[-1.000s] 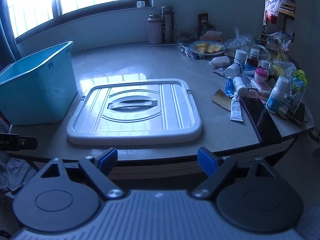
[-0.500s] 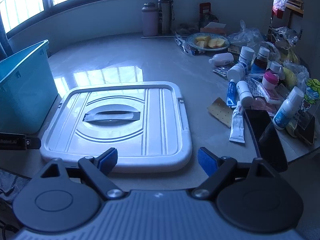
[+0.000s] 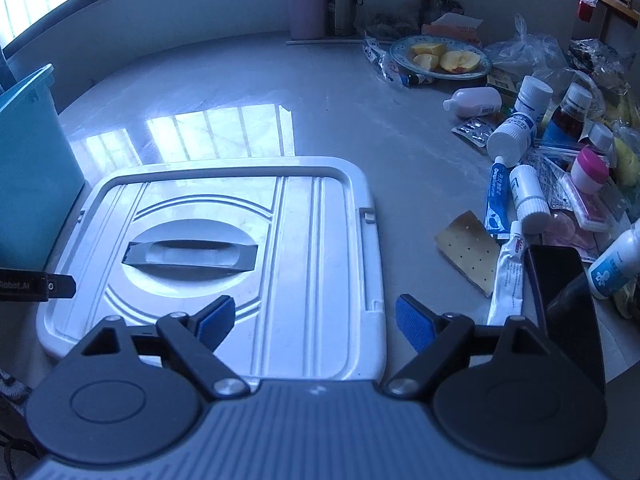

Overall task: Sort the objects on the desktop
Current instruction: 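Position both grippers at the lid's rim on either side of its handle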

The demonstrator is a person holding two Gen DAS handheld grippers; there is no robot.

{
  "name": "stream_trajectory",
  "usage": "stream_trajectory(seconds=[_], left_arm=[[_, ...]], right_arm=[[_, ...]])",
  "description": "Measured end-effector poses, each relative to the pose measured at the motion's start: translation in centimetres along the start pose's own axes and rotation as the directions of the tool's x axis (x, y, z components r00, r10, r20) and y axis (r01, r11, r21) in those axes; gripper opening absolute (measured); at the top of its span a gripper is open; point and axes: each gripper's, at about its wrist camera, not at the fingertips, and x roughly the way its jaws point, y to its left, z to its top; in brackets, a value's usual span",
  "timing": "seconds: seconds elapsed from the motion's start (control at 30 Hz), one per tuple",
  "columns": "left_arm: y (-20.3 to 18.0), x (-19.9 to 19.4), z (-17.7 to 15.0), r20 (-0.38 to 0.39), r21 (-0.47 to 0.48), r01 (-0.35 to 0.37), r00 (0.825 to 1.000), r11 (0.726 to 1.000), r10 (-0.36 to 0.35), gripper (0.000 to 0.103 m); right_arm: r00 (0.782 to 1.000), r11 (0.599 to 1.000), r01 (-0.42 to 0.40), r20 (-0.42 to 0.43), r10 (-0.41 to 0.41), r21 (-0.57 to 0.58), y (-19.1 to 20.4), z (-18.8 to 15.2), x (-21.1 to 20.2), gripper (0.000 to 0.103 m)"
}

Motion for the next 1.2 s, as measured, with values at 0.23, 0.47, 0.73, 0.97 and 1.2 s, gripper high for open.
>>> stream_trajectory(seconds=[0.23, 0.47, 0.73, 0.97, 1.2], left_arm=[[0.1, 3.2, 1.2, -0.058, -0.013, -0.009, 0.998, 1.000, 0.008, 0.084], [0.3, 4.6, 2.3, -0.062, -0.038, -0.008, 0.998, 0.999, 0.005, 0.094], [0.5, 5.4, 2.2, -0.045, -0.068, -0.024, 0.999, 0.997, 0.020, 0.103], [0.5, 5.5, 2.1, -0.044, -0.057, -0.018, 0.999, 0.998, 0.015, 0.103], [0.5, 5.4, 1.1, -0.099, -0.073, 0.068, 0.992, 0.995, -0.075, 0.103]], right_arm=[[0.997, 1.000, -0.006, -0.078, 0.004, -0.019, -0.6, 1.2, 3.7, 0.087], [0.991, 1.000, -0.012, -0.131, 0.011, -0.004, -1.0, 2.4, 6.1, 0.091], [0.983, 0.998, -0.029, -0.180, 0.038, 0.048, -2.0, 3.2, 7.2, 0.098], [0.976, 0.997, -0.072, -0.207, 0.073, 0.010, -0.8, 3.2, 7.4, 0.103], [0.972, 0.996, -0.085, -0.220, 0.084, 0.008, -0.9, 2.6, 7.0, 0.103]])
